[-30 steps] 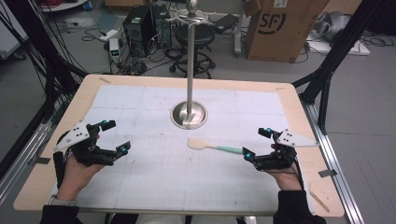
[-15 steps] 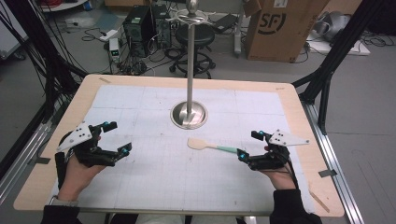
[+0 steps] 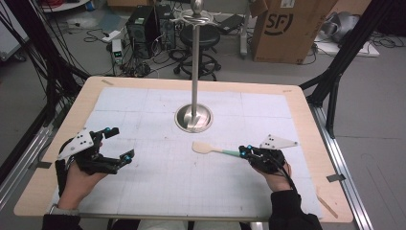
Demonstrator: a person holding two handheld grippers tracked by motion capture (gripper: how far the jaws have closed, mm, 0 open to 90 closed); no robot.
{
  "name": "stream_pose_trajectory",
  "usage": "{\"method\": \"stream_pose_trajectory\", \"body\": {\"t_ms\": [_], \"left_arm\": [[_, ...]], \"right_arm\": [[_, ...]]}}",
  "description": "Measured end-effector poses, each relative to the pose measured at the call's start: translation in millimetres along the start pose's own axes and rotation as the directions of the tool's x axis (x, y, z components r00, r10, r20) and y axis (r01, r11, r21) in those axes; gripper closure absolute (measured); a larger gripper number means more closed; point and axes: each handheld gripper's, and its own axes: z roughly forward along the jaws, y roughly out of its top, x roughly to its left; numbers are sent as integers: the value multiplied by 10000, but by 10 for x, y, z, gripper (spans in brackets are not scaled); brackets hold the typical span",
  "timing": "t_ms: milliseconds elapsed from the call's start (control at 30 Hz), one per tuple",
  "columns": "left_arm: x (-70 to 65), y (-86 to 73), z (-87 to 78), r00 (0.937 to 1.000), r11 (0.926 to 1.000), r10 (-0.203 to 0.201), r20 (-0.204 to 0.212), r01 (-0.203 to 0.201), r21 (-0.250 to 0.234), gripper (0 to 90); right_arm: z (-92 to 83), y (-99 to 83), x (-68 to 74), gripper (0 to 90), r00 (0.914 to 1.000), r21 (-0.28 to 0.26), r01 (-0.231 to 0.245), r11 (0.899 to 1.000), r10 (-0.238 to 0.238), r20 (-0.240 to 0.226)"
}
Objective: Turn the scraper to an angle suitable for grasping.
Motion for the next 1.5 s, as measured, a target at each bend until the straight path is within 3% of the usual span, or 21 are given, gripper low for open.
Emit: {"method": "stream_pose_trajectory", "body": {"t_ms": [333, 533, 667, 833, 1000, 1133, 1200, 1233, 1300, 1333, 1500], "left_arm": [[-2, -29, -34, 10000, 9999, -17, -65, 18, 106, 17], [1, -29, -43, 9998, 10000, 7, -188, -7, 22, 17], [-5, -37, -30, 9999, 9999, 45, -154, -44, 101, 16], [-17, -49, -17, 9999, 9999, 32, -129, -30, 169, 16], [-35, -60, -2, 9999, 9997, 35, -120, -32, 230, 17], [-39, -60, -2, 10000, 9998, 23, -88, -21, 212, 17], [-37, -62, -3, 10000, 9997, 26, -83, -24, 239, 17], [-37, -65, -1, 9999, 9998, 3, -105, -1, 218, 17], [-29, -71, -1, 9999, 9996, -36, -106, 39, 273, 17], [-26, -75, 2, 9999, 9996, -57, -121, 60, 278, 17], [-20, -78, 9, 9999, 9996, -69, -136, 73, 284, 17]], "right_arm": [[190, -103, -46, 897, 9994, 1452, -341, 9888, 353, -58], [232, -146, -72, 897, 9975, 2003, -701, 9772, 682, 165], [270, -165, -90, 898, 9978, 2348, -641, 9699, 583, 317], [302, -160, -135, 899, 9968, 2244, -749, 9716, 670, 428], [383, -122, -195, 899, 9955, 2160, -633, 9743, 464, 823], [425, -96, -223, 900, 9957, 2200, -200, 9753, -5, 928], [425, -81, -218, 900, 9953, 2290, -293, 9730, 74, 963], [421, -66, -212, 900, 9955, 2321, -357, 9720, 143, 933], [403, -15, -190, 900, 9968, 1843, -775, 9798, 726, 332], [406, 26, -165, 900, 9975, 1665, -694, 9836, 670, 205], [622, 231, -27, 900, 9998, 1909, -92, 9816, 129, -182]]}}
